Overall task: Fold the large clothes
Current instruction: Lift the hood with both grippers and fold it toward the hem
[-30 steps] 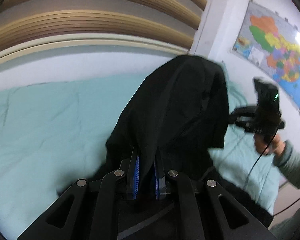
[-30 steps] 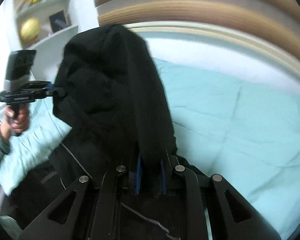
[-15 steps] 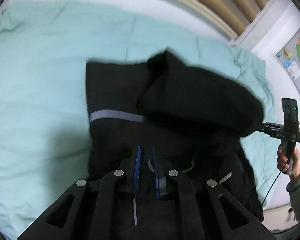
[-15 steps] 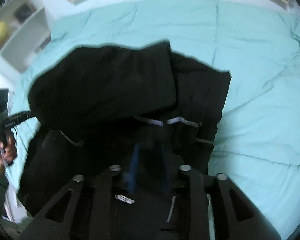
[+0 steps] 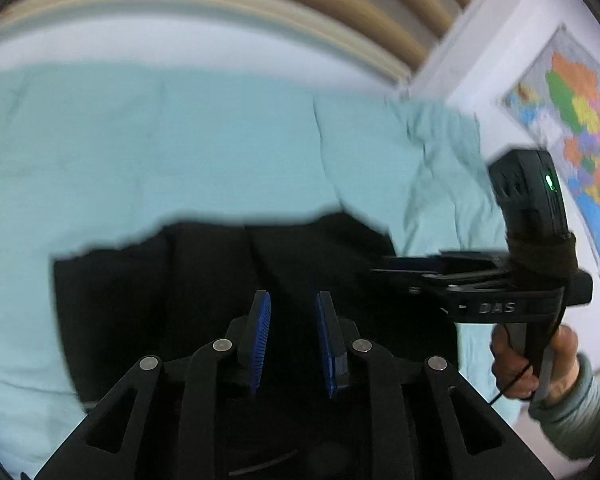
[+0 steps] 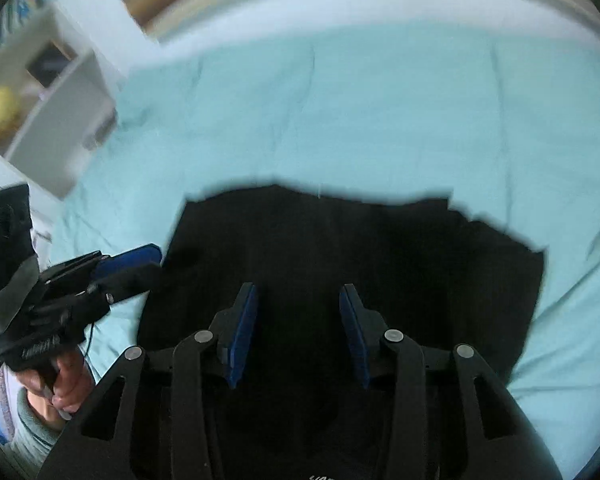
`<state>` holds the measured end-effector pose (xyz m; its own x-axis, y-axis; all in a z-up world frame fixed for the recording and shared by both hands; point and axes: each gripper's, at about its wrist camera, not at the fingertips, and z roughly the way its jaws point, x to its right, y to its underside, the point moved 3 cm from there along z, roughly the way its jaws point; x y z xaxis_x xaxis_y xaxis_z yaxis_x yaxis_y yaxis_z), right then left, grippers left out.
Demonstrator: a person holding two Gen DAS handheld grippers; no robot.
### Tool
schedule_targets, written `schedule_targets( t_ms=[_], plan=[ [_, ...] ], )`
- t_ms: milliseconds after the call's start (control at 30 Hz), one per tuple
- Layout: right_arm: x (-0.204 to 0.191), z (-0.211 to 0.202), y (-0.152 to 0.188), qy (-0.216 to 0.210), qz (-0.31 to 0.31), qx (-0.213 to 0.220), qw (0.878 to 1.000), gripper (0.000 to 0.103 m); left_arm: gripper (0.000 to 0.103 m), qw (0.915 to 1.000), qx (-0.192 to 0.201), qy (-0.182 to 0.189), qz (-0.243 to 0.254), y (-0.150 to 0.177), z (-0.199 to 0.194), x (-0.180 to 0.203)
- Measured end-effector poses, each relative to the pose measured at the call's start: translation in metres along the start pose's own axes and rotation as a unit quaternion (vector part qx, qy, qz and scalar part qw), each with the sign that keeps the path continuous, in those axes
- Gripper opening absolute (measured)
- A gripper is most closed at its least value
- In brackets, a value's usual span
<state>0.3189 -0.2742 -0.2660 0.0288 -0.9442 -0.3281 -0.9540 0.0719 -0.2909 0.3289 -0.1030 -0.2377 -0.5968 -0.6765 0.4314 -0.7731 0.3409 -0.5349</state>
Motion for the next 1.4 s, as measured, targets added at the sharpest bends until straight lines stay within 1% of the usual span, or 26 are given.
schedule_targets(
  t_ms=[67, 100, 133, 167, 200, 233, 267, 300, 367, 433, 533, 600, 700, 767, 800, 867, 900, 933, 967, 1000, 1067, 1200, 1300, 1333, 1400],
  plan=[
    [0.01, 0.03, 0.022, 0.013, 0.005, -0.042, 0.999, 0.046, 0.024, 0.9984, -0.054, -0.012, 0.003, 0.029, 0.027, -0.005],
    [0.017, 0.04, 0.038, 0.013, 0.014, -0.062, 0.998, 0.046, 0.024, 0.9965, -0.082, -0.017, -0.004, 0.046, 0.04, -0.009],
    [0.021, 0.045, 0.049, 0.011, 0.022, -0.073, 0.997, 0.046, 0.024, 0.995, -0.097, -0.018, -0.012, 0.059, 0.049, -0.013],
    [0.029, 0.057, 0.072, 0.011, 0.034, -0.091, 0.995, 0.046, 0.023, 0.9935, -0.11, -0.019, -0.022, 0.075, 0.059, -0.016],
    [0.032, 0.064, 0.082, 0.013, 0.037, -0.096, 0.995, 0.046, 0.023, 0.9924, -0.117, -0.023, -0.03, 0.089, 0.069, -0.019],
    [0.035, 0.075, 0.1, 0.023, 0.034, -0.099, 0.994, 0.046, 0.023, 0.992, -0.118, -0.025, -0.036, 0.096, 0.074, -0.021],
    [0.036, 0.082, 0.111, 0.032, 0.027, -0.099, 0.994, 0.047, 0.023, 0.9921, -0.113, -0.028, -0.046, 0.103, 0.08, -0.023],
    [0.033, 0.088, 0.117, 0.045, 0.012, -0.088, 0.995, 0.048, 0.023, 0.9924, -0.107, -0.032, -0.052, 0.106, 0.084, -0.024],
    [0.03, 0.093, 0.12, 0.062, 0.0, -0.076, 0.995, 0.049, 0.023, 0.992, -0.106, -0.036, -0.059, 0.105, 0.086, -0.026],
    [0.03, 0.091, 0.118, 0.059, 0.009, -0.074, 0.995, 0.05, 0.023, 0.9919, -0.104, -0.037, -0.063, 0.102, 0.081, -0.023],
    [0.027, 0.069, 0.118, 0.037, 0.009, -0.062, 0.997, 0.051, 0.023, 0.9941, -0.089, -0.039, -0.048, 0.103, 0.057, -0.012],
    [0.022, 0.048, 0.119, 0.029, 0.003, -0.046, 0.999, 0.056, 0.023, 0.9955, -0.076, -0.024, -0.05, 0.104, 0.04, -0.003],
    [0.008, 0.02, 0.12, 0.007, -0.011, -0.012, 1.0, 0.056, 0.024, 0.9966, -0.049, 0.025, -0.062, 0.112, 0.013, 0.013],
    [0.001, 0.016, 0.12, -0.001, -0.019, 0.002, 1.0, 0.056, 0.026, 0.9954, -0.046, 0.044, -0.072, 0.117, 0.011, 0.018],
    [-0.001, 0.019, 0.119, -0.001, -0.024, 0.004, 1.0, 0.056, 0.027, 0.995, -0.05, 0.042, -0.075, 0.121, 0.017, 0.02],
    [0.0, 0.041, 0.121, 0.026, -0.035, -0.018, 0.999, 0.055, 0.027, 0.993, -0.083, 0.011, -0.083, 0.13, 0.042, 0.011],
    [0.005, 0.059, 0.123, 0.043, -0.037, -0.036, 0.998, 0.055, 0.027, 0.9904, -0.106, -0.005, -0.089, 0.135, 0.058, 0.001],
    [0.007, 0.07, 0.125, 0.051, -0.036, -0.048, 0.997, 0.055, 0.025, 0.988, -0.119, -0.01, -0.097, 0.137, 0.07, -0.004],
    [0.013, 0.084, 0.129, 0.051, -0.029, -0.062, 0.996, 0.055, 0.022, 0.9856, -0.127, -0.005, -0.111, 0.141, 0.078, -0.011],
    [0.018, 0.09, 0.13, 0.045, -0.02, -0.066, 0.997, 0.055, 0.022, 0.9841, -0.126, 0.004, -0.125, 0.141, 0.079, -0.016],
    [0.014, 0.082, 0.125, 0.04, -0.01, -0.064, 0.997, 0.055, 0.022, 0.9843, -0.119, 0.013, -0.13, 0.14, 0.071, -0.017],
    [0.011, 0.052, 0.124, 0.025, -0.004, -0.047, 0.999, 0.055, 0.022, 0.9892, -0.091, 0.011, -0.114, 0.138, 0.038, -0.005],
    [0.008, 0.023, 0.133, 0.02, 0.001, -0.031, 0.999, 0.056, 0.022, 0.991, -0.074, 0.004, -0.112, 0.143, 0.009, 0.003],
    [0.008, 0.017, 0.138, 0.021, 0.002, -0.028, 0.999, 0.056, 0.022, 0.9912, -0.07, -0.001, -0.112, 0.14, 0.01, 0.011],
    [0.01, -0.001, 0.151, 0.025, 0.01, -0.022, 0.999, 0.056, 0.022, 0.9918, -0.054, -0.009, -0.115, 0.153, -0.011, 0.017]
  ],
)
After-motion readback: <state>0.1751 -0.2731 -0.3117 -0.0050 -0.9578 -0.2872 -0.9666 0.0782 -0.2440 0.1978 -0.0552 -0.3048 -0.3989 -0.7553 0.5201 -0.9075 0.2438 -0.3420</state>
